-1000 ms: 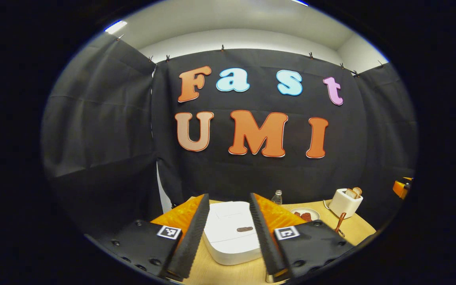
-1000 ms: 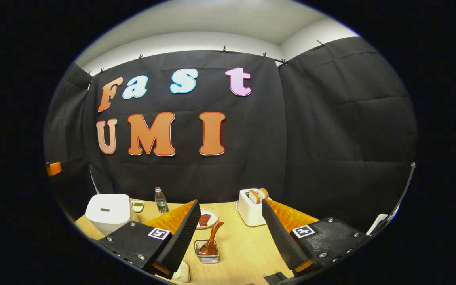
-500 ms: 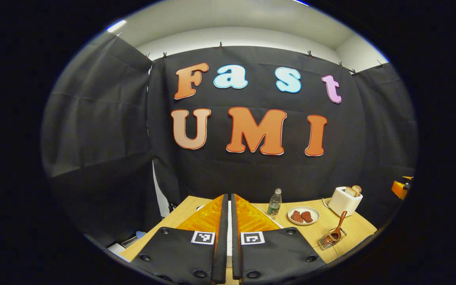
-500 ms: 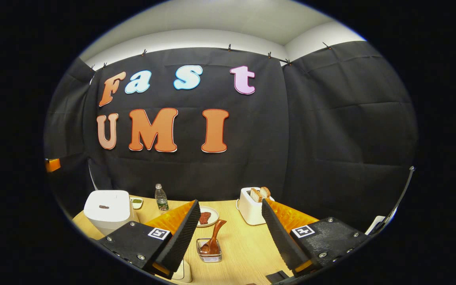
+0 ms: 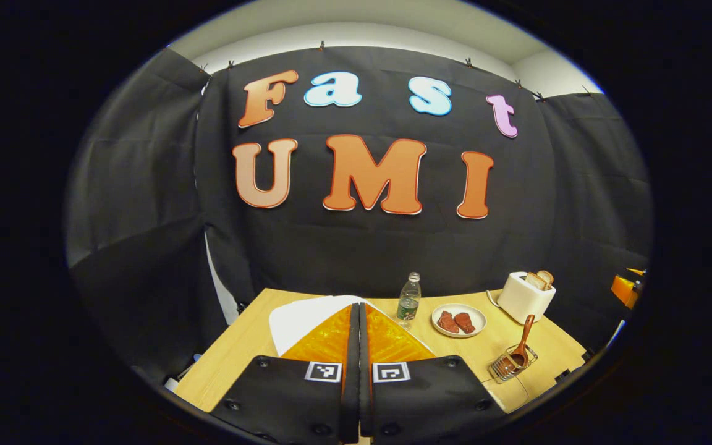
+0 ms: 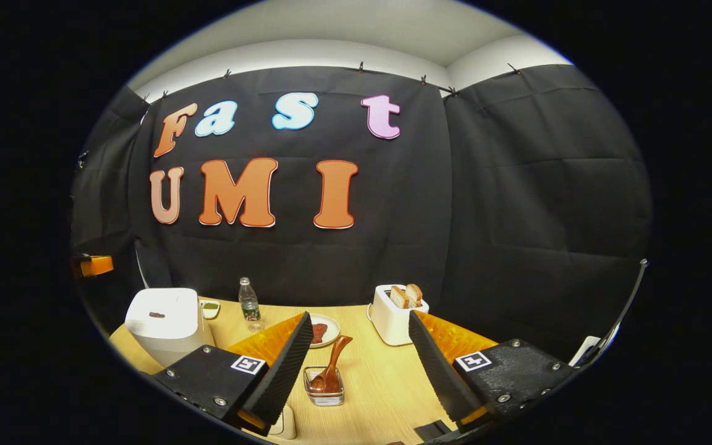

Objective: Close the left gripper, press the button to open the rice cooker; take a wooden spoon from the chopstick holder with the right hand, scoop a spoonful of rice and pour it into the rice cooker, then put the wooden spoon back into the chopstick holder.

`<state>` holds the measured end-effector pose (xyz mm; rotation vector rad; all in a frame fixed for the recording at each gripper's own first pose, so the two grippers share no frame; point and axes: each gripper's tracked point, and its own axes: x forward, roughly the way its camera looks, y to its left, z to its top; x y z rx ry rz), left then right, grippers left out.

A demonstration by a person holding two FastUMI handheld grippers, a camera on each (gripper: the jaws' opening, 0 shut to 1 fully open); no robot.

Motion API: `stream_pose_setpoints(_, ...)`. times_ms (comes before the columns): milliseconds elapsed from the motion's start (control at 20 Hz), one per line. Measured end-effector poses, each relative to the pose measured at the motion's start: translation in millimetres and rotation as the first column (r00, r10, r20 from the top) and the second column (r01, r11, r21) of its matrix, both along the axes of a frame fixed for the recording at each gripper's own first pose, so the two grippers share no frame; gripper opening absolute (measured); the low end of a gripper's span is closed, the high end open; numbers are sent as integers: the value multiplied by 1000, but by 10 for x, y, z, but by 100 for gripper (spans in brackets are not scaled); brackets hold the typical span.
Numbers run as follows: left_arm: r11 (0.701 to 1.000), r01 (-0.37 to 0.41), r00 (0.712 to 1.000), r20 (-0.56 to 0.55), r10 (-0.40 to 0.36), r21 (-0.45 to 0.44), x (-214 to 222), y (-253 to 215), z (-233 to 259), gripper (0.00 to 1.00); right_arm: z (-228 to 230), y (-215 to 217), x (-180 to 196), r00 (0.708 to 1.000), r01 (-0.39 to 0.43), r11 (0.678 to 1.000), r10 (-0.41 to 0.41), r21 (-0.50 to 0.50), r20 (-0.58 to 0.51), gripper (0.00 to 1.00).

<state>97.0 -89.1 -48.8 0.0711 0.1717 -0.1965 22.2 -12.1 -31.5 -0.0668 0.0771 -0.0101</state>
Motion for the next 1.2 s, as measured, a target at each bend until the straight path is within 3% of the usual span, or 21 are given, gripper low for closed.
stream_pose_setpoints(150,1000,8,997,-78,-6,18,268,-72,-394,5,-86,-86,-4,1000,17,1000,-17,-2,-21,96)
stream_pose_setpoints(200,1000,6,993,-116,-6,-4,311,-100,-520,5,-120,-118,-4,999,25,1000,-25,-3,-28,100)
stream_pose_setpoints(300,999,5,984,-176,-14,-49,383,-159,-741,5,-161,-199,-20,998,42,999,-42,-4,-39,96)
stream_pose_setpoints(400,1000,-5,979,-202,1,-20,451,-143,-945,5,-207,-258,-33,997,55,998,-55,0,-53,100)
stream_pose_setpoints(600,999,-9,967,-254,20,46,585,-86,-1232,5,-266,-376,-37,994,84,996,-84,2,-67,96)
stream_pose_setpoints(1000,998,-22,940,-338,43,64,601,-62,-1461,5,-255,-379,13,994,86,995,-89,-45,-61,96)
stream_pose_setpoints(1200,998,-6,948,-317,26,64,642,-57,-1448,5,-338,-257,63,995,61,998,-63,-33,-79,96)
